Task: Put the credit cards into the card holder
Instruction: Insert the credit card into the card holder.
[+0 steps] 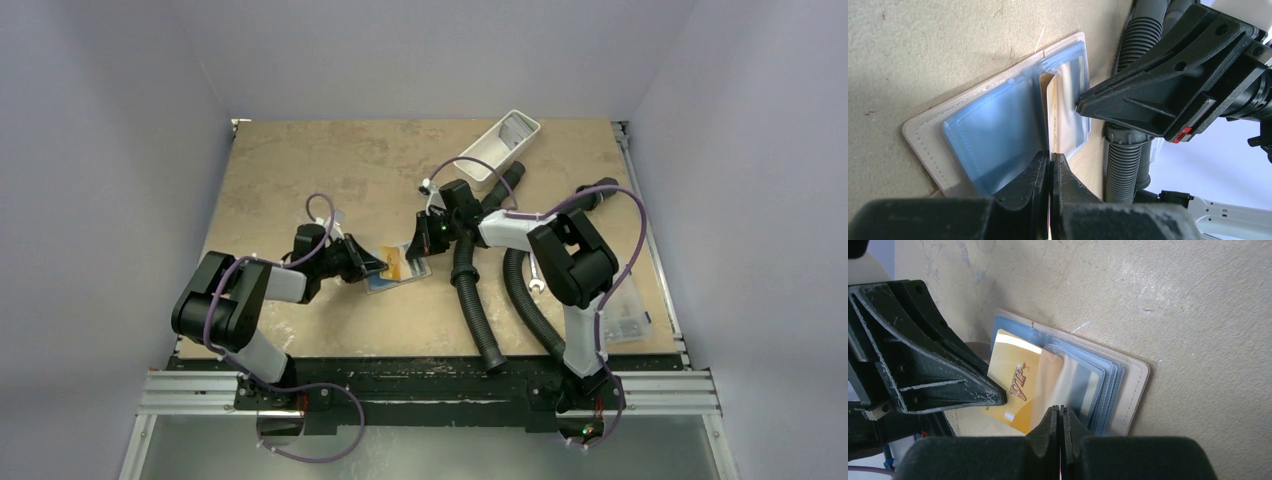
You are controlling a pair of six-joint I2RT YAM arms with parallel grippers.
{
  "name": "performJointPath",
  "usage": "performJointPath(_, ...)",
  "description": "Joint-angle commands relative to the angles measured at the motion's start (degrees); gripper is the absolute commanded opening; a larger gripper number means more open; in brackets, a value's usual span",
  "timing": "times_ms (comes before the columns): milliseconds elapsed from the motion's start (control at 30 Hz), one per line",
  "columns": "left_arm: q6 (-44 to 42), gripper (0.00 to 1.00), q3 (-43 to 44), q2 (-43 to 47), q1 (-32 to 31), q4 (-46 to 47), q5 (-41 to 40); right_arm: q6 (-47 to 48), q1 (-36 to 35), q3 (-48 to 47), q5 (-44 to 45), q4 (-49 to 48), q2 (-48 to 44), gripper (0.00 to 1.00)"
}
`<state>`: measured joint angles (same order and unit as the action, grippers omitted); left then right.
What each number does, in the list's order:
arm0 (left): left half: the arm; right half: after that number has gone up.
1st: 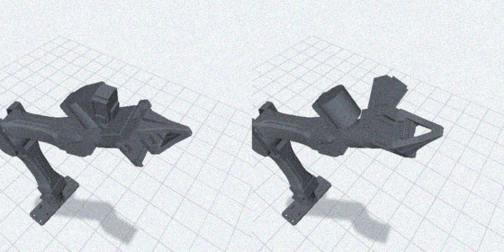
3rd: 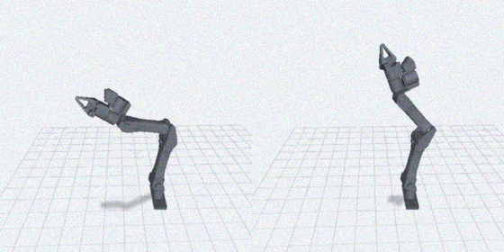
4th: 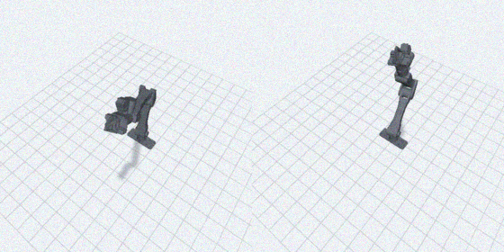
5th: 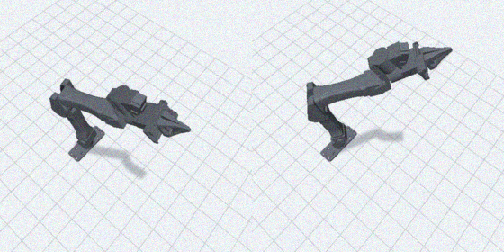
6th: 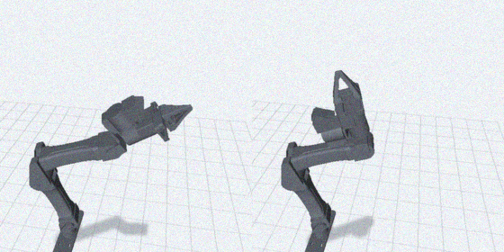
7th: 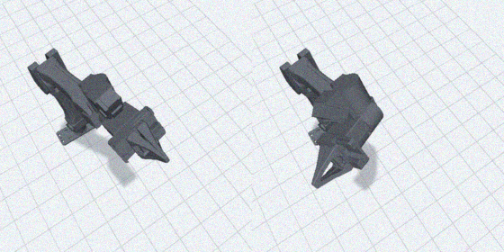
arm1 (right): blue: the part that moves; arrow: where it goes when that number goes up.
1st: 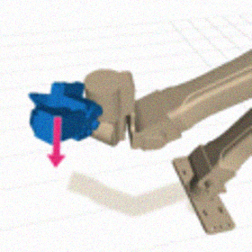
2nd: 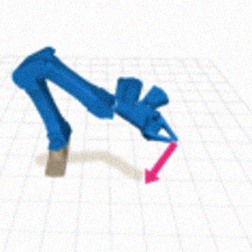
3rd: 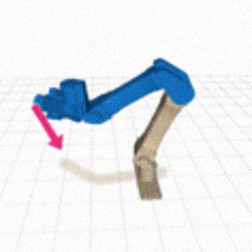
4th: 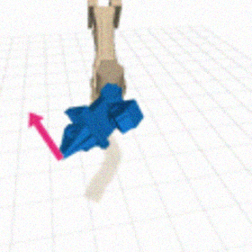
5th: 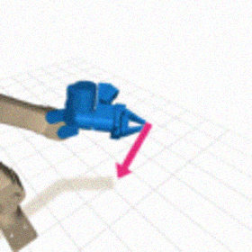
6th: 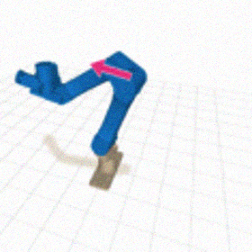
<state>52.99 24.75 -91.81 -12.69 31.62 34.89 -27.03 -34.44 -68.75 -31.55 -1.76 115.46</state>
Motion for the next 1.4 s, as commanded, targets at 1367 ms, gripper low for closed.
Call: performJointPath(1367, -0.31, 0.0, 3.8, 3.32, -5.77, -6.85, -13.47, 8.22, 0.72, 2.51, 7.22, 11.36, -4.12, 0.2)
